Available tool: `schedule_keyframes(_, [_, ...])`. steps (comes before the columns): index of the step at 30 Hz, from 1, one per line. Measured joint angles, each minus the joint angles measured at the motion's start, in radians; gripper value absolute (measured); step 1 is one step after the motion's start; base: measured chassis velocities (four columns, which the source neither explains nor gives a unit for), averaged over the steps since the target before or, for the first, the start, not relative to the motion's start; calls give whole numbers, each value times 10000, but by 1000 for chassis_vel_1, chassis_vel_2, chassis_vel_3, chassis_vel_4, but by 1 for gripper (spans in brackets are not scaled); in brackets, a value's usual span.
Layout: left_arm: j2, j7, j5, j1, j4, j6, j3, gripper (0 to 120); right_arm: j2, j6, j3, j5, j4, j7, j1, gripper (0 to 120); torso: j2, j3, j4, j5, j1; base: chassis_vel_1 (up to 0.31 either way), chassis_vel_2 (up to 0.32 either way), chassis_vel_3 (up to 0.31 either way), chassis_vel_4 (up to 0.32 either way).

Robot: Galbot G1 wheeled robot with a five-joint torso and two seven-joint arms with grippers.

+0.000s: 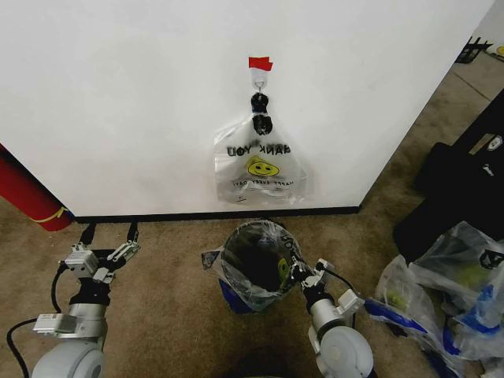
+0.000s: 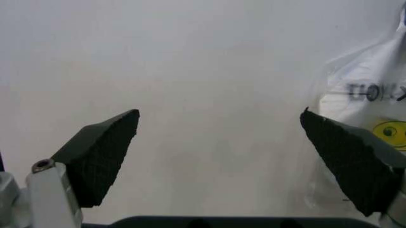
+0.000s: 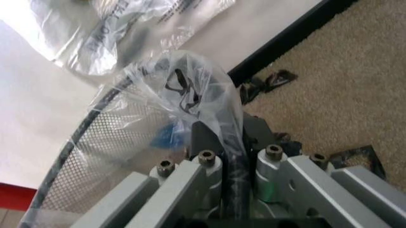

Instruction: Pick up the garbage bag from the wall and place it over the trash bin.

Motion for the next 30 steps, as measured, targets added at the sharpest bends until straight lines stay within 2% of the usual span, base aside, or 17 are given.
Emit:
schedule_keyframes(7, [-212,-18,18,73,-105,110,97,100,16,-50,1,-240,-41,-27,-12,10,0,0,1,1,0,0,0,0,0])
schedule_keyframes(12, [-218,-49,56,-1,-168,209,196,100,-69,-50,36,-359,-41,-104,-27,28,0,0,1,0,0,0,0,0,0])
schedule_keyframes(14, [-209,-54,74,-8,-168,222,213,100,-69,-48,55,-366,-36,-117,-28,31,0,0,1,0,0,0,0,0,0])
schedule_keyframes(20, [-278,-142,82,-112,-190,384,295,100,-75,17,130,-472,-21,-179,-128,56,0,0,0,1,1,0,0,0,0])
schedule_keyframes(22, [-321,-148,82,-110,-209,404,321,100,-73,28,136,-496,-8,-192,-151,59,0,0,1,0,1,0,0,0,0])
schedule_keyframes(26, [-439,-155,92,-78,-225,429,442,100,-66,59,145,-616,43,-212,-231,79,0,0,1,-1,1,0,0,0,0])
schedule_keyframes(30, [-442,-158,93,-66,-225,429,466,100,-71,83,160,-671,46,-218,-248,88,0,0,1,0,1,0,0,0,0])
